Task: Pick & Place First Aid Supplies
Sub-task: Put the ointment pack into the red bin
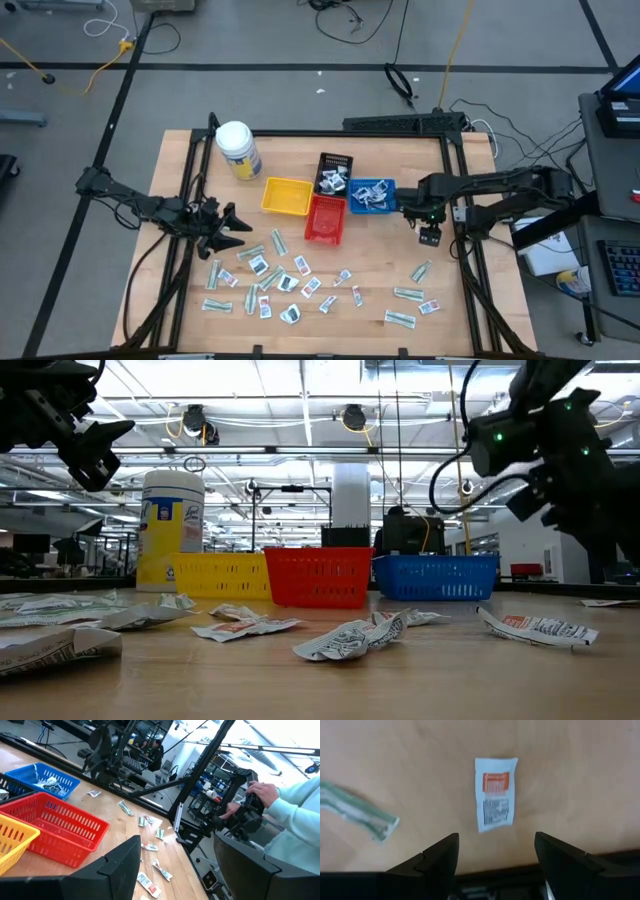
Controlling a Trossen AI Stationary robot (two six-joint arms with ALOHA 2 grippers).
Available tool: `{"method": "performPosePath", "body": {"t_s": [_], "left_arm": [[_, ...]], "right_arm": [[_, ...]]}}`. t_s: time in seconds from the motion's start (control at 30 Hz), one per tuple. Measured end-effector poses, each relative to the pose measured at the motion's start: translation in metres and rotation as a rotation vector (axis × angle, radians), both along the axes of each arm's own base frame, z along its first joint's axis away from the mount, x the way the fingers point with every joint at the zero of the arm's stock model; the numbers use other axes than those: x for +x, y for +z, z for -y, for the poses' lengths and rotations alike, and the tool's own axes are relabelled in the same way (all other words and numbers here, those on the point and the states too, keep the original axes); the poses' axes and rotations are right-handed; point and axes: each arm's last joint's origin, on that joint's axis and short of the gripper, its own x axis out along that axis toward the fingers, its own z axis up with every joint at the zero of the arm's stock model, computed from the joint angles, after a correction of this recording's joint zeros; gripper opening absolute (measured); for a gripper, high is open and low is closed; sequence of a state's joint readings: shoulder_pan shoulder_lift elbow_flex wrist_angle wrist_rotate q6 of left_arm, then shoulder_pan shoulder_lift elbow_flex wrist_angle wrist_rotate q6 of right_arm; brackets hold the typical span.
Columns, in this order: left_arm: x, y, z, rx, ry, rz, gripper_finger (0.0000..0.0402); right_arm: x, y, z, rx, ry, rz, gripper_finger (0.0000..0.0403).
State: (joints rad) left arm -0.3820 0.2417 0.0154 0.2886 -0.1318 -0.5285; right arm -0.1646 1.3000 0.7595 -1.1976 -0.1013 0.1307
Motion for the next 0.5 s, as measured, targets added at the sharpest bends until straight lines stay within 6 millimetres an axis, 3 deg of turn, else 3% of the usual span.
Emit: {"method": "performPosePath", "body": {"t_s": [0.5], "left_arm": [[0.0, 0.0, 0.0, 0.0, 0.0, 0.0, 0.0257]], "right_arm": [[0.005, -0.037, 0.001, 0.002, -0.023, -0.059, 0.0243]]}}
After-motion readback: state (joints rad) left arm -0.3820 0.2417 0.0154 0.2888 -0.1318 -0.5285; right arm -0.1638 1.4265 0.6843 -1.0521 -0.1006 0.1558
